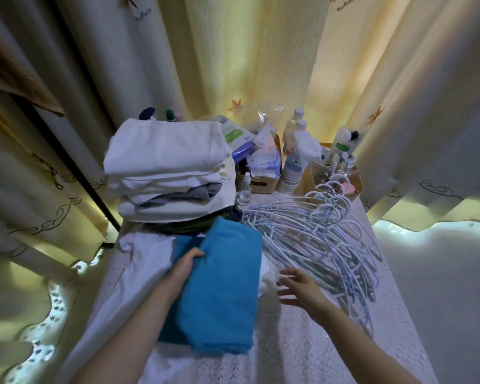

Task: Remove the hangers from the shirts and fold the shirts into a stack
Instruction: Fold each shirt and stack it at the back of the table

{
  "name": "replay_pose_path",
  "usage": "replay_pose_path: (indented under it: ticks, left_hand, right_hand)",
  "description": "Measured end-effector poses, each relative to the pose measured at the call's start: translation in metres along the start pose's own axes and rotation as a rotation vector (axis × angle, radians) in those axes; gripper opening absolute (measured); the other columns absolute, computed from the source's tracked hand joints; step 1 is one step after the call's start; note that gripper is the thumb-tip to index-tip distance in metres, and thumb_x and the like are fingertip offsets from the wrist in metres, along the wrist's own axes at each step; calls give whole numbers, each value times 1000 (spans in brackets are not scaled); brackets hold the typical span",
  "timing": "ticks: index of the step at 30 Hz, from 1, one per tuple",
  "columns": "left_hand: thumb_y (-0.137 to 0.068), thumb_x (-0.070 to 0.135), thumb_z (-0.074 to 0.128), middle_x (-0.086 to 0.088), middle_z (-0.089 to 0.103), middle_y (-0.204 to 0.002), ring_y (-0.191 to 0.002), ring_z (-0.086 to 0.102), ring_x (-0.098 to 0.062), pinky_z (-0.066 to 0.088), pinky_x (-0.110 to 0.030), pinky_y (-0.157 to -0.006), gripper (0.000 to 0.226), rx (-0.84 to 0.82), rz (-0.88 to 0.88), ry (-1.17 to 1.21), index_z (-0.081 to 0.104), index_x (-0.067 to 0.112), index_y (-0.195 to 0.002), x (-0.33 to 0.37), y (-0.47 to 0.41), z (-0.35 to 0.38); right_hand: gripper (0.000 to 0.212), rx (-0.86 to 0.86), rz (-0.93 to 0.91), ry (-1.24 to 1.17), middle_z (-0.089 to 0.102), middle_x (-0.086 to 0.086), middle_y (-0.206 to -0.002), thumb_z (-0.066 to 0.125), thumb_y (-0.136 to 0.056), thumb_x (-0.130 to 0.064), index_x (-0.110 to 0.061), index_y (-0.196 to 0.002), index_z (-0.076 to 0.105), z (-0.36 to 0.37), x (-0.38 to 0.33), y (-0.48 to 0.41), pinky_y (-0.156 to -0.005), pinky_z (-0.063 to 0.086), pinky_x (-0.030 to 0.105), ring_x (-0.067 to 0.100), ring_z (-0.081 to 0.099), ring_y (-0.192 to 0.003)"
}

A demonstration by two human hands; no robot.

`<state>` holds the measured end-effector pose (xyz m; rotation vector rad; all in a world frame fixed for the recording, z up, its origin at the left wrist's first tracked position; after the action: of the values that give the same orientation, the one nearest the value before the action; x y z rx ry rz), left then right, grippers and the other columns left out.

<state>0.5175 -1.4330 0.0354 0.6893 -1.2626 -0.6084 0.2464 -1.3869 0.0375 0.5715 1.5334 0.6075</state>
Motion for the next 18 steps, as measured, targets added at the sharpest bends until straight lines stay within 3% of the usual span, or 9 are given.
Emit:
replay_pose_path:
  ticks: [2, 5, 8, 11, 13, 16, 17, 18]
  left_hand:
    - [-93, 26, 49, -7, 64, -87, -77, 60, -21, 47, -32, -68, 18, 115, 55, -82, 63, 17, -87, -4, -4, -49]
    - [-95, 39, 51, -1, 68, -101, -90, 62, -16, 47, -31, -74, 27, 141, 83, -254, 65, 16, -101, -26, -8, -89]
    - [-93, 25, 60, -8, 67, -108, -96, 63, -20, 50, -25, -77, 27, 115, 192, -458, 63, 4, -110, -31, -14, -92]
    - [-94, 7, 53, -5, 59, -91, -84, 55, -19, 42, -15, -61, 8, 294, 389, -335, 54, 4, -102, -25, -7, -80]
    - [-94, 0, 49, -8, 53, -84, -82, 51, -23, 40, -23, -63, 3, 448, 465, -266, 48, 3, -96, -30, -5, -81]
    - [-93, -4, 42, -27, 49, -79, -80, 53, -41, 39, -44, -64, 19, 538, 349, -409, 40, -1, -75, -46, -14, -87]
    - [-92, -6, 43, -39, 50, -86, -84, 54, -50, 42, -53, -67, 19, 546, 322, -482, 42, -7, -73, -47, -17, -88]
    - [-90, -6, 47, -43, 51, -98, -92, 53, -53, 43, -56, -76, 13, 557, 314, -548, 48, -16, -83, -45, -19, -89]
  right_hand:
    - [23, 44, 56, 41, 60, 11, -91, 57, -94, -14, -2, -114, 52, 24, 9, -11, -65, 53, 32, 22, 57, -70]
    - [19, 45, 79, 65, 58, 12, -92, 57, -94, -16, -3, -106, 52, 57, 17, -21, -61, 48, 32, 20, 53, -64]
    - [26, 3, 85, 99, 57, 9, -93, 59, -93, -26, -5, -105, 50, 85, 20, -24, -70, 52, 36, 20, 57, -75]
    - [34, 10, 84, 126, 57, 5, -102, 61, -90, -35, -10, -108, 49, 98, 21, -26, -69, 52, 32, 21, 57, -93]
    - [39, 0, 105, 98, 58, 7, -109, 64, -87, -38, -9, -109, 51, 104, 21, -26, -72, 53, 34, 21, 58, -97]
    - [44, -91, 149, 54, 61, 2, -109, 73, -80, -38, -14, -109, 51, 112, 27, -22, -75, 56, 33, 17, 62, -93]
    - [47, -133, 149, 29, 61, 1, -110, 76, -78, -33, -16, -112, 50, 115, 31, -20, -74, 57, 31, 17, 62, -95]
    - [52, -159, 124, 31, 60, 3, -115, 78, -77, -26, -17, -118, 47, 117, 34, -19, -77, 57, 31, 19, 62, -99]
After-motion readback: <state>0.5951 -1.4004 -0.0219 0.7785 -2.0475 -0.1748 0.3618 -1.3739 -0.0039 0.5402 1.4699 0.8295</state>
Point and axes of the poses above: each hand's wrist, its own y-axis away from the middle knuckle, its own z-axis out of the palm, x = y × z, the point moved 2 cm from there along -y, towards the middle knuckle
